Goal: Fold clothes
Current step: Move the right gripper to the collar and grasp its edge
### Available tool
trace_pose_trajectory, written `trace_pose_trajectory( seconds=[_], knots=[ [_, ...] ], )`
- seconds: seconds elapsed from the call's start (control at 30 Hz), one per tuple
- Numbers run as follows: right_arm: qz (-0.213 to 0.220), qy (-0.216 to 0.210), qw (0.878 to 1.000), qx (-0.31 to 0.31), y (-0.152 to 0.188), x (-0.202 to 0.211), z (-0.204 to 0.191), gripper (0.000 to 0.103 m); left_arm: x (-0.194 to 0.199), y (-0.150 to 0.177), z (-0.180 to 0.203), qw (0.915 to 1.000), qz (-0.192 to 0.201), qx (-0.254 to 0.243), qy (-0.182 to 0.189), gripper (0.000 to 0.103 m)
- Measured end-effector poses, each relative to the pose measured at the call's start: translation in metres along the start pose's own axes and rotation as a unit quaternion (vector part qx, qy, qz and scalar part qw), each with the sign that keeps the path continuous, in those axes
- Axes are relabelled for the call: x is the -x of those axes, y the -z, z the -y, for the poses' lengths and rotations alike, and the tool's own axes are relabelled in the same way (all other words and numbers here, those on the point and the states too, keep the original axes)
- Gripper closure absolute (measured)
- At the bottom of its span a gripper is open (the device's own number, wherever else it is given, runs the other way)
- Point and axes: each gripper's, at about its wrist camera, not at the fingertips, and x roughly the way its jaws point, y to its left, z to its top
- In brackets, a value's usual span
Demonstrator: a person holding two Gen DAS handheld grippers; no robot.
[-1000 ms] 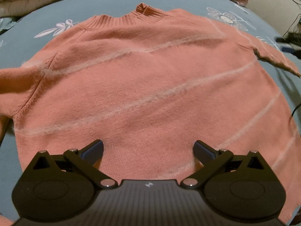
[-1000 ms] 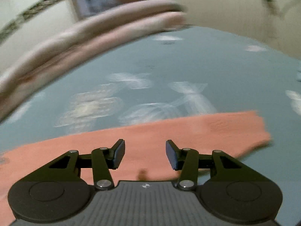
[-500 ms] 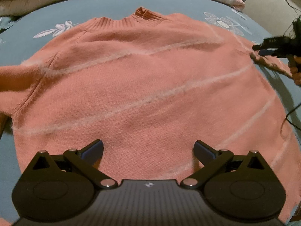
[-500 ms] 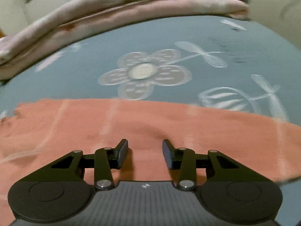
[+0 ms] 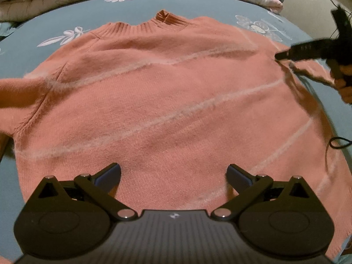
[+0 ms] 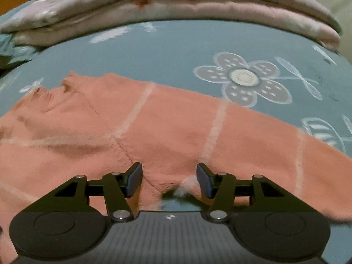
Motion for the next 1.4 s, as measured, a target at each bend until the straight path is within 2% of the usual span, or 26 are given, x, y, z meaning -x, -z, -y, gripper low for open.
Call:
trace_pose_trajectory(
  seconds=[0.03, 0.1, 0.2, 0.33, 0.4, 0.43, 0.5, 0.53, 0.6, 0.63, 0.7, 0.8, 0.83, 0.9, 0.97, 1.13, 1.27, 1.33, 1.37, 1.4],
  knots=[
    [0.013, -0.004, 1.000, 0.005, -0.004, 0.007, -0.007, 0.044, 0.000, 0.000, 0.001, 1.0000, 0.000, -0.002, -0.001, 0.001],
    [0.045, -0.046, 0.998, 0.021, -0.011, 0.022, -0.027, 0.044, -0.001, 0.000, 0.002, 1.0000, -0.002, -0.006, -0.004, 0.001],
    [0.059, -0.094, 0.992, 0.061, -0.022, 0.019, -0.069, 0.043, 0.000, -0.001, 0.000, 1.0000, -0.001, -0.002, -0.001, 0.001],
    [0.028, -0.109, 0.990, 0.084, -0.024, -0.016, -0.112, 0.044, 0.002, 0.001, -0.004, 0.9999, 0.008, 0.011, 0.009, 0.001],
    [0.011, -0.096, 0.992, 0.080, -0.020, -0.033, -0.120, 0.042, 0.004, 0.001, -0.005, 0.9997, 0.012, 0.017, 0.010, 0.001],
    [0.010, -0.091, 0.993, 0.075, -0.019, -0.039, -0.120, 0.038, 0.005, 0.001, -0.005, 0.9997, 0.014, 0.020, 0.010, 0.001],
    [0.006, -0.092, 0.993, 0.068, -0.021, -0.036, -0.121, 0.037, 0.013, -0.001, -0.005, 0.9993, 0.022, 0.029, 0.013, 0.002],
    [0.005, -0.093, 0.994, 0.065, -0.023, -0.031, -0.121, 0.037, 0.021, -0.002, -0.005, 0.9986, 0.037, 0.025, 0.029, 0.002],
    [0.028, -0.106, 0.992, 0.068, -0.026, -0.018, -0.120, 0.037, 0.035, -0.006, -0.004, 0.9958, 0.074, 0.005, 0.054, 0.002],
    [0.042, -0.114, 0.990, 0.071, -0.027, -0.011, -0.119, 0.037, 0.038, -0.010, -0.004, 0.9952, 0.084, -0.002, 0.051, 0.001],
    [0.066, -0.117, 0.988, 0.081, -0.034, -0.001, -0.117, 0.037, 0.031, -0.019, -0.007, 0.9967, 0.074, -0.001, 0.031, 0.001],
    [0.093, -0.114, 0.983, 0.109, -0.054, -0.003, -0.119, 0.038, 0.006, -0.028, -0.020, 0.9991, 0.013, 0.040, -0.002, 0.002],
    [0.104, -0.114, 0.980, 0.126, -0.060, -0.005, -0.120, 0.038, -0.001, -0.027, -0.026, 0.9985, -0.002, 0.055, 0.004, 0.002],
    [0.119, -0.110, 0.972, 0.170, -0.074, -0.013, -0.121, 0.038, -0.004, -0.023, -0.033, 0.9980, 0.009, 0.061, 0.016, 0.001],
    [0.107, -0.107, 0.967, 0.204, -0.091, -0.030, -0.120, 0.038, -0.004, -0.023, -0.031, 0.9987, 0.006, 0.049, 0.015, 0.001],
    [0.046, -0.107, 0.960, 0.253, -0.127, -0.075, -0.111, 0.039, -0.007, -0.025, -0.026, 0.9989, 0.000, 0.047, 0.001, 0.001],
    [-0.009, -0.123, 0.954, 0.274, -0.133, -0.108, -0.109, 0.039, -0.005, -0.024, -0.027, 0.9988, -0.001, 0.050, -0.001, 0.001],
    [-0.021, -0.130, 0.952, 0.277, -0.130, -0.117, -0.107, 0.039, -0.005, -0.024, -0.026, 0.9988, -0.001, 0.048, -0.002, 0.001],
    [-0.025, -0.135, 0.954, 0.265, -0.130, -0.118, -0.105, 0.040, -0.005, -0.023, -0.026, 0.9989, 0.000, 0.047, -0.003, 0.001],
    [-0.030, -0.140, 0.957, 0.253, -0.131, -0.117, -0.105, 0.053, -0.005, -0.022, -0.024, 0.9991, 0.001, 0.043, -0.005, 0.001]
  ],
)
